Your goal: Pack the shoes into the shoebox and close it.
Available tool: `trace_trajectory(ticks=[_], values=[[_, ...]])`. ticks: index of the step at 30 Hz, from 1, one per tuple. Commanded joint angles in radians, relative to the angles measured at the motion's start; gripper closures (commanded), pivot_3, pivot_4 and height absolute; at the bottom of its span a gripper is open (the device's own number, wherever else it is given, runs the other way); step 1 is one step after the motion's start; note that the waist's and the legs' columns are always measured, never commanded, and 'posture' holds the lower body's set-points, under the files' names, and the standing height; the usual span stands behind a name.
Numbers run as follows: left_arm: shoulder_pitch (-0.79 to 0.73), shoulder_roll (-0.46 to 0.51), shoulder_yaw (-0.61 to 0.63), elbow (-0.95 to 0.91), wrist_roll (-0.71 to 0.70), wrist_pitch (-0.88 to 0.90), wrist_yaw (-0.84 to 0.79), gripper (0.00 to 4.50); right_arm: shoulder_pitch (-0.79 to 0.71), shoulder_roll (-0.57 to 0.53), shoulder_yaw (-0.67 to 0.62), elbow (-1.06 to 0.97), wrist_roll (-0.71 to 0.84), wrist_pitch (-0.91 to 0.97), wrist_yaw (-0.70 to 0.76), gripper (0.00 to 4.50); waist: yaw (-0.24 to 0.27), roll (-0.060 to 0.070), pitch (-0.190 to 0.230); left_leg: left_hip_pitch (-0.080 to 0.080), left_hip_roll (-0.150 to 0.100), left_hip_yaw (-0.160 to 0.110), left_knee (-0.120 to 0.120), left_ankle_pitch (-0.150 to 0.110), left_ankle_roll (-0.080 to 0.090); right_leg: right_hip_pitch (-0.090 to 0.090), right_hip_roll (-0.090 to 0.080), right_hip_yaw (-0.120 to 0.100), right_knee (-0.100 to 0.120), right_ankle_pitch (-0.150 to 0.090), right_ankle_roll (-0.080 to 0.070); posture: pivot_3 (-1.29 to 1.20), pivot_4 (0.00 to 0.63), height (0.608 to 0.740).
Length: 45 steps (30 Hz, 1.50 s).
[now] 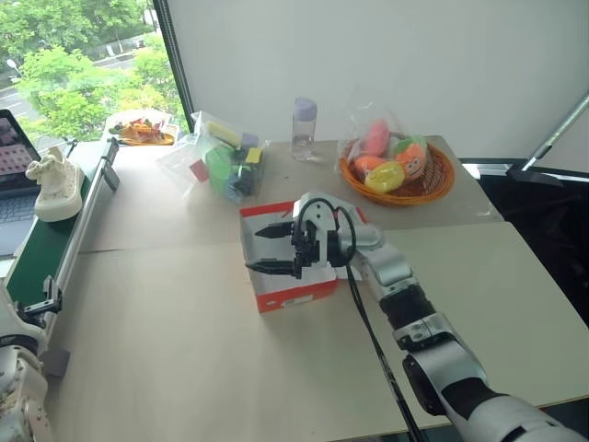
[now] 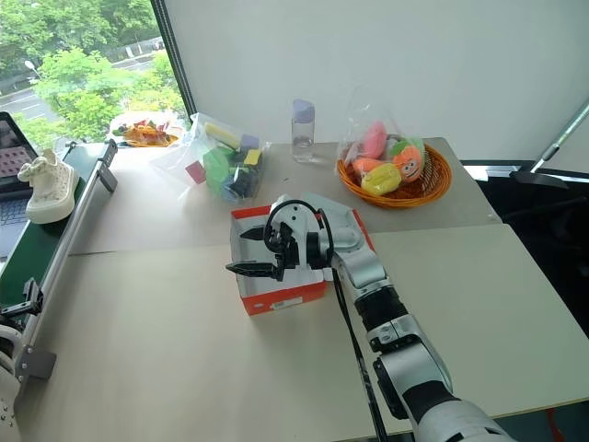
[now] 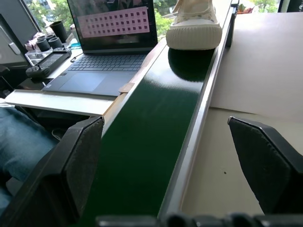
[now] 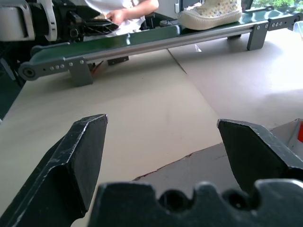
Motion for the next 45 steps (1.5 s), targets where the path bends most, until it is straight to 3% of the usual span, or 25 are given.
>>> trace_trajectory(ticks=[1, 18, 30, 31, 32, 37, 42, 45], values=[[-0.032, 0.091, 0.064, 0.077, -0.031, -0.055, -0.066, 0.0, -0.051, 0.006, -0.003, 0.045, -0.038, -0.073, -0.029, 0.09, 0.0, 0.0, 0.0, 0.0, 0.0, 0.0, 0.0, 0.0, 0.0, 0.0, 0.0, 0.0, 0.0, 0.0, 0.0, 0.0, 0.15, 0.74], [-0.29, 0.333, -0.009, 0.498, -0.023, -0.167, -0.184, 0.0, -0.037, 0.009, -0.004, 0.032, -0.045, -0.079, -0.028, 0.09, 0.001, -0.002, 0.0, -0.001, 0.001, 0.0, -0.002, -0.005, -0.008, -0.003, -0.001, -0.001, 0.001, 0.0, -0.001, 0.0, 0.15, 0.74], [-0.296, 0.327, -0.037, 0.605, -0.069, -0.002, -0.202, 0.0, -0.016, -0.025, -0.004, -0.009, -0.048, -0.062, -0.044, 0.09, 0.0, -0.003, 0.0, -0.002, 0.001, 0.001, -0.003, -0.002, -0.004, -0.006, -0.001, -0.001, 0.004, 0.0, -0.001, 0.0, 0.15, 0.74], [-0.293, 0.32, -0.041, 0.596, -0.077, 0.007, -0.208, 0.52, -0.016, -0.027, -0.003, -0.01, -0.048, -0.062, -0.046, 0.0, 0.0, -0.003, 0.0, -0.002, 0.001, 0.001, -0.003, -0.002, -0.005, -0.007, -0.001, -0.001, 0.004, 0.0, -0.001, 0.0, 0.15, 0.74], [-0.29, 0.312, -0.043, 0.582, -0.083, 0.013, -0.21, 0.64, -0.016, -0.029, -0.003, -0.011, -0.047, -0.062, -0.046, 0.0, 0.002, -0.002, 0.0, -0.002, 0.001, 0.001, -0.003, -0.002, -0.005, -0.007, -0.001, 0.0, 0.004, 0.0, -0.001, 0.0, 0.15, 0.74], [-0.301, 0.259, -0.025, 0.483, -0.115, -0.007, -0.193, 2.45, -0.02, -0.034, 0.0, -0.013, -0.05, -0.061, -0.048, 0.0, 0.02, -0.002, 0.0, -0.002, 0.001, 0.001, -0.003, -0.005, -0.012, -0.007, -0.003, -0.002, 0.006, 0.001, -0.002, 0.0, 0.15, 0.74], [-0.306, 0.239, -0.025, 0.386, -0.135, 0.025, -0.179, 3.99, -0.016, -0.038, 0.002, -0.024, -0.048, -0.054, -0.046, 0.0, 0.034, -0.002, 0.0, -0.002, 0.001, 0.001, -0.003, -0.004, -0.012, -0.006, -0.003, -0.003, 0.005, 0.001, -0.003, 0.0, 0.15, 0.74], [-0.323, 0.232, -0.033, 0.309, -0.149, 0.044, -0.161, 4.25, -0.014, -0.037, -0.002, -0.032, -0.042, -0.044, -0.048, 0.0, 0.031, -0.004, 0.0, -0.005, 0.001, 0.001, -0.003, 0.0, -0.007, -0.008, -0.002, -0.003, 0.005, 0.001, -0.003, 0.0, 0.15, 0.74]])
